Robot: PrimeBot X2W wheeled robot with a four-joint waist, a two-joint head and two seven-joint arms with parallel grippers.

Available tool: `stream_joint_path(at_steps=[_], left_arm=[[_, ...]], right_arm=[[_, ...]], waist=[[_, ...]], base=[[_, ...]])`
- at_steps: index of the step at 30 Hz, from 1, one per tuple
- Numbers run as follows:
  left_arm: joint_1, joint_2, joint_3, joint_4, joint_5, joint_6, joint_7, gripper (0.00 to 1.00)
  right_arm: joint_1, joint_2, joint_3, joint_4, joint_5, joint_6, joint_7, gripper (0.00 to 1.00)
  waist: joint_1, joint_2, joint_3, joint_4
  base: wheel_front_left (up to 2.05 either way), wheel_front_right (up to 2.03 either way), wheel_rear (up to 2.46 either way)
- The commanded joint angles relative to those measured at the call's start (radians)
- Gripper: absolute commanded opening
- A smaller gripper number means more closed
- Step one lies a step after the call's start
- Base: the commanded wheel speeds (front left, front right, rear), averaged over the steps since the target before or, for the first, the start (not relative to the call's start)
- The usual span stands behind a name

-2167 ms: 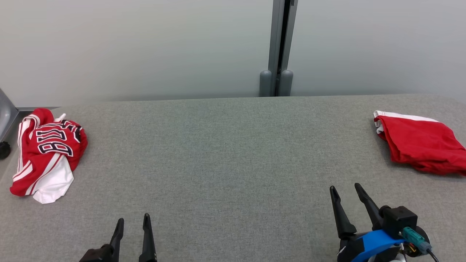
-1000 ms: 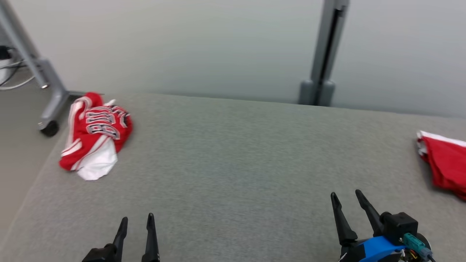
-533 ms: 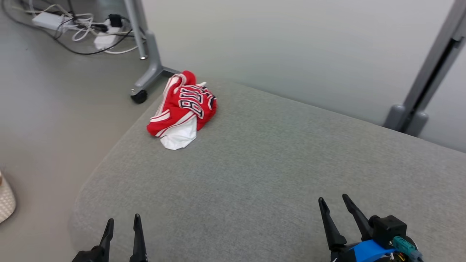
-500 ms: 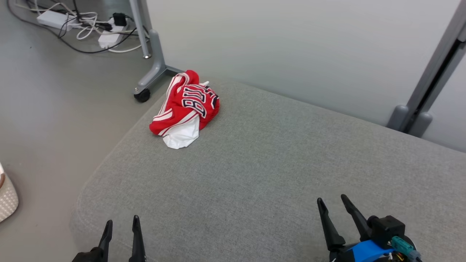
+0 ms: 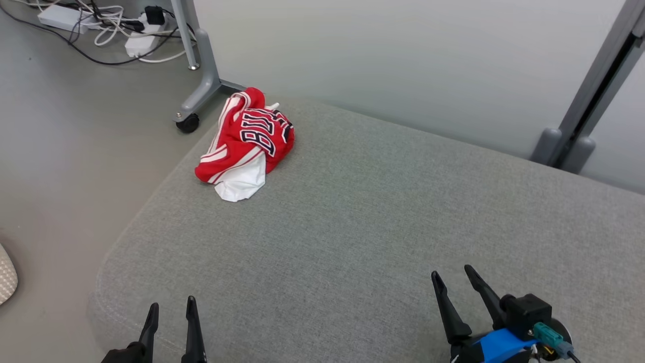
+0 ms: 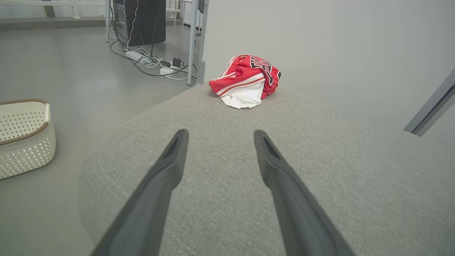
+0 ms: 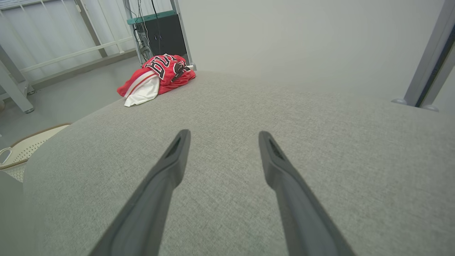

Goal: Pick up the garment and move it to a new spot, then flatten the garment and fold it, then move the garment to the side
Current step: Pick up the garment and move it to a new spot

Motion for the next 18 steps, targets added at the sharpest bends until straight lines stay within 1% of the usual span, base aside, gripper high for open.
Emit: stream_joint_path(at_steps=[1,4,6,10,13,16,18], left_arm=[[-0.013,-0.004,0.002,-0.007,-0.006,0.003,-0.003,1.0],[-0.032,-0.005,0.009,-0.019,-0.012,0.002,-0.004,1.0],[-0.057,0.005,0.028,-0.035,-0.02,-0.002,-0.004,1.0],[-0.153,0.074,0.086,-0.081,-0.007,0.016,-0.001,1.0],[-0.236,0.13,0.116,-0.093,-0.004,0.016,0.027,1.0],[-0.333,0.179,0.129,-0.072,-0.008,0.0,0.072,1.0],[-0.405,0.21,0.142,-0.029,-0.024,-0.018,0.101,1.0]], right_arm=[[-0.019,-0.002,-0.004,-0.007,-0.011,0.0,-0.003,1.0],[-0.031,-0.002,-0.019,-0.017,-0.033,0.0,-0.003,1.0],[-0.042,-0.002,-0.033,-0.028,-0.051,0.0,-0.002,1.0],[-0.079,-0.002,-0.071,-0.075,-0.117,0.0,0.018,1.0],[-0.109,-0.002,-0.078,-0.114,-0.156,0.0,0.044,1.0],[-0.136,-0.002,-0.083,-0.159,-0.193,0.0,0.072,1.0],[-0.156,-0.002,-0.085,-0.192,-0.213,0.0,0.093,1.0]], waist=[[0.0,0.0,0.011,-0.006],[0.0,0.0,0.032,-0.016],[0.0,0.0,0.05,-0.022],[0.0,0.0,0.112,-0.039],[0.0,0.0,0.156,-0.057],[0.0,0.0,0.204,-0.08],[0.0,0.0,0.241,-0.101]], base=[[0.0,0.0,0.0],[0.0,0.0,0.0],[0.0,0.0,0.0],[0.0,0.0,0.0],[0.0,0.0,0.0],[0.0,0.0,0.0],[0.0,0.0,0.0]])
